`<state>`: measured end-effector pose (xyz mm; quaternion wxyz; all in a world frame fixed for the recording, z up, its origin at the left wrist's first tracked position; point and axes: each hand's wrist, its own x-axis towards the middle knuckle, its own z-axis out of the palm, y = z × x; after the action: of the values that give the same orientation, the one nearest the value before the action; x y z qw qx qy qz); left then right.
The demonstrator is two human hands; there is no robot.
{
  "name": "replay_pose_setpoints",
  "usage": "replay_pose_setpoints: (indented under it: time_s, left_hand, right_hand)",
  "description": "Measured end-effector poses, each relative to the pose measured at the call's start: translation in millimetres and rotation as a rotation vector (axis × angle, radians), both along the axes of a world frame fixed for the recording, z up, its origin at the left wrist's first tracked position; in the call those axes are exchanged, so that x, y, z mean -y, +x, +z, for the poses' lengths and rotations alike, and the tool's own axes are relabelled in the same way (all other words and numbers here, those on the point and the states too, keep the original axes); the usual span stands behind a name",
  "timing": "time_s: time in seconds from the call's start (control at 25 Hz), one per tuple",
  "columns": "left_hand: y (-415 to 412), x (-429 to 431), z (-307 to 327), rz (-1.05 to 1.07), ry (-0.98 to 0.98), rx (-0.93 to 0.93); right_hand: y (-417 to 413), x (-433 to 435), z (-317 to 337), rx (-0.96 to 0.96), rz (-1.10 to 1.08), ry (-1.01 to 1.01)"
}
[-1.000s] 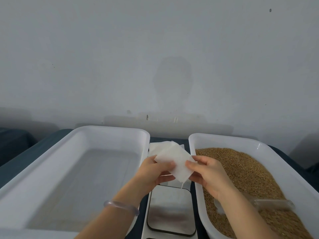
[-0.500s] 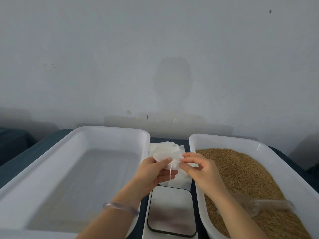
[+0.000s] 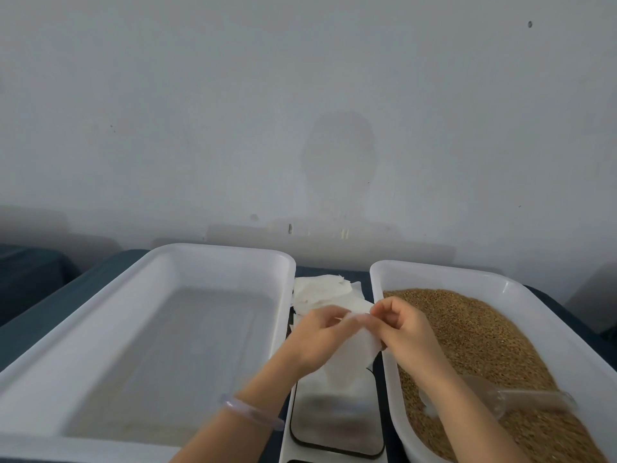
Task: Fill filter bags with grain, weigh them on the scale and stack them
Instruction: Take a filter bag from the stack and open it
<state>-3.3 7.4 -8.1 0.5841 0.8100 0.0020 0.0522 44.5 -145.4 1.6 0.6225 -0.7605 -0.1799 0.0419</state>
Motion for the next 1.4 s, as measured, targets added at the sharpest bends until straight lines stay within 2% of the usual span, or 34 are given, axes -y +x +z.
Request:
replay_pose_setpoints:
  time_s: [0.12,0.24,0.48,0.6,0.72,0.84,0.96,1.08,1.16,1.24,1.28,1.4]
  left_hand:
    - [4,-7,-3,-0.005,0.004,-0.087]
    - [2,-13,1,0.004,-0.066,-0.084]
    - [-5,-18,0,-0.063,-0.006,-0.159]
    - [-6,-16,-2,-0.064,0.018,-0.192]
    - [-6,-20,-1,-0.161,-0.137,-0.273]
    - [-7,-21,1,-0.226,-0.222,-0.356]
    - [-8,-18,3,-0.260,-0.160,-0.327]
    - [-10,-20,8,-0.311,0.004,-0.309]
    - [-14,-24,14,-0.348,0.149,-0.367]
    - [-15,-28,21,-0.402,0.214,-0.419]
    - [-14,-29,26,-0.435,0.187,-0.414]
    - [-10,-21,35,-0.558,-0.061,-0.378]
  right_hand:
    - [-4,3,3,0.079,0.045,-0.068]
    - [-8,4,6,0.111,0.107,-0.147]
    - [-12,3,7,0.126,0.119,-0.231]
    - [-15,4,11,0.212,0.130,-0.273]
    - [-14,11,13,0.321,0.135,-0.237]
    - [-13,19,16,0.286,0.270,-0.265]
    - [-15,18,19,0.212,0.446,-0.363]
    - [-16,23,22,0.259,0.459,-0.435]
    - [-19,28,24,0.269,0.466,-0.419]
    - [-23,33,27,0.321,0.466,-0.420]
    - [-24,33,29,0.340,0.474,-0.421]
    - [-29,30,31,0.347,0.525,-0.414]
